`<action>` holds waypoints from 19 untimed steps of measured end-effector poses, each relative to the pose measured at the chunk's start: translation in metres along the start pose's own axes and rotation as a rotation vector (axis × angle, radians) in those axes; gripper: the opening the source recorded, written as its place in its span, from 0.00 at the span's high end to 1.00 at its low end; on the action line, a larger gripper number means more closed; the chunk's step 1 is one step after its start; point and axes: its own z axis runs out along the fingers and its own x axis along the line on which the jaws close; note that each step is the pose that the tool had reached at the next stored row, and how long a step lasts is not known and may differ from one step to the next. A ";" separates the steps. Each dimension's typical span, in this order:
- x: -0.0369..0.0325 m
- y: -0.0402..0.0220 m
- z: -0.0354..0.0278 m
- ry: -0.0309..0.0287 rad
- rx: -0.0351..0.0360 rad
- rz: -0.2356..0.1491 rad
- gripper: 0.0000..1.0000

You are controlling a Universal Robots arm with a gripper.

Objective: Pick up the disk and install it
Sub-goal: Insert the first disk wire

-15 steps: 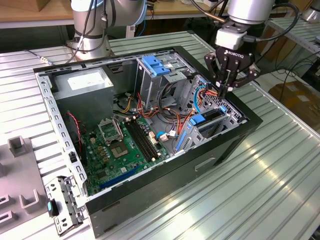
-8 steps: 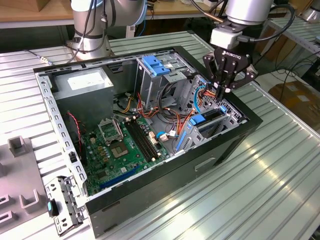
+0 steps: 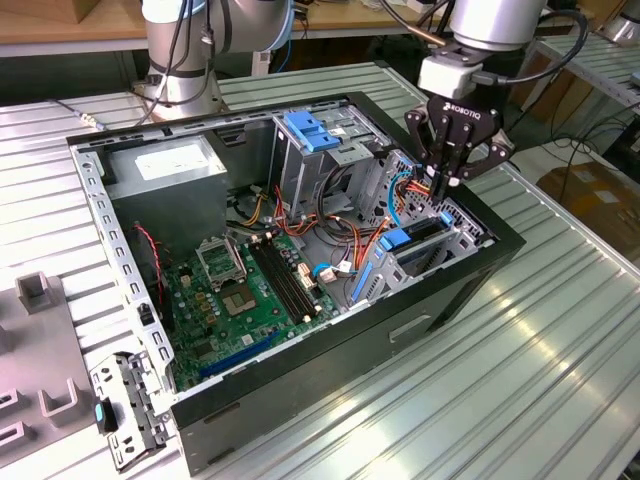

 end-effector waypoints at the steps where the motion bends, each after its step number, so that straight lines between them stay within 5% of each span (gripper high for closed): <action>1: 0.0009 0.0003 0.0002 -0.0005 0.0001 0.000 0.84; 3: 0.0046 0.0021 0.0010 -0.0094 0.0021 0.001 0.84; 4: 0.0047 0.0024 0.0010 -0.0202 0.0037 0.006 0.84; 7: 0.0045 0.0027 0.0012 -0.0283 -0.0017 0.036 0.84; 19: 0.0075 0.0073 0.0058 -0.0288 -0.0134 0.094 0.84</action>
